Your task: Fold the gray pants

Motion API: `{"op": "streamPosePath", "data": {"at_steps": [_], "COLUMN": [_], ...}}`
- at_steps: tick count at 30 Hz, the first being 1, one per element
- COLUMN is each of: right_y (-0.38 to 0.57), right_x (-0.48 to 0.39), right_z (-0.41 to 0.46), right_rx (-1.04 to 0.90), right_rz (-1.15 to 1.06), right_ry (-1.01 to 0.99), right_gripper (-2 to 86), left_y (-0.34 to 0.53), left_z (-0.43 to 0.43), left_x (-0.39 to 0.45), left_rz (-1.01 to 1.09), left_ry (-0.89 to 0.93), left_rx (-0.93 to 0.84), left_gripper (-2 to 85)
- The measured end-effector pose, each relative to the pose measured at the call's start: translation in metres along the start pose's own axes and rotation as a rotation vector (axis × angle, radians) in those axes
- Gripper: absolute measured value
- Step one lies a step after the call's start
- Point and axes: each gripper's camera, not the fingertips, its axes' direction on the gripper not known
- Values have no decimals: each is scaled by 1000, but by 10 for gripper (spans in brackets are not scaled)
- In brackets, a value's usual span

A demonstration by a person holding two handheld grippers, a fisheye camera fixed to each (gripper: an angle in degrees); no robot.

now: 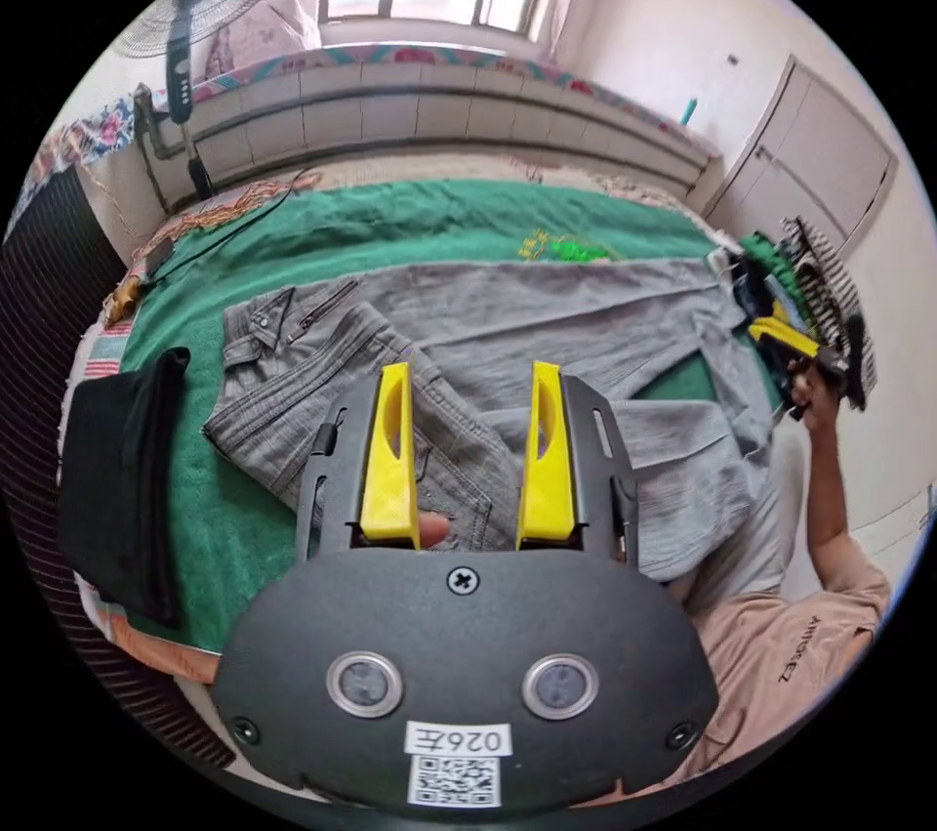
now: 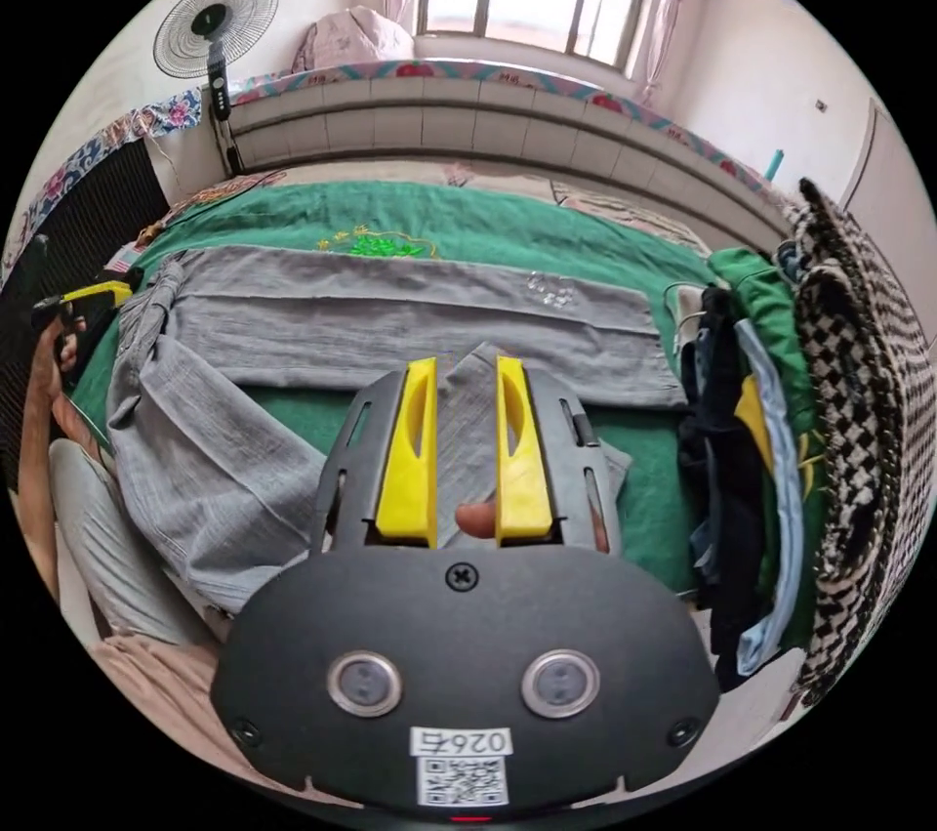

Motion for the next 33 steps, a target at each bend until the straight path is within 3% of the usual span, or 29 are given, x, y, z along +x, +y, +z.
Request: {"op": "streamPosePath", "data": {"at_steps": [5, 7, 10, 15, 18, 19, 20, 21, 24, 29, 33], "right_y": [18, 40, 63, 97, 103, 105, 108, 110, 131, 225, 283], "right_x": [8, 22, 52, 76, 48, 31, 15, 10, 10, 95, 120], "right_z": [76, 100, 142, 157, 188, 208, 217, 217, 206, 146, 142], "right_rx": [-104, -112, -210, -51, -124, -213, -241, -244, -143, 244, 379], "right_rz": [108, 181, 259, 394, 290, 224, 164, 137, 177, 549, 674], "right_ry": [-2, 24, -120, -377, -409, -407, -277, -204, -127, -300, -427], "right_gripper": [116, 129, 157, 173, 137, 86, 6, 2, -9, -7, 13], "left_y": [6, 10, 14, 40, 63, 74, 86, 94, 139, 267, 319], "left_z": [71, 85, 96, 90, 88, 88, 86, 85, 67, 49, 67], "left_x": [28, 24, 12, -7, -10, -14, -20, -24, -57, -147, -170], "left_rz": [67, 33, -18, -85, -60, -76, -90, -101, -199, -485, -553], "left_ry": [-279, -256, -204, -128, -80, -42, -21, -11, 91, 450, 521], "left_rx": [-180, -211, -236, -169, -116, -86, -57, -37, 108, 482, 511], "left_gripper": [180, 174, 140, 67, 8, 3, -1, -2, -4, -6, -6]}}
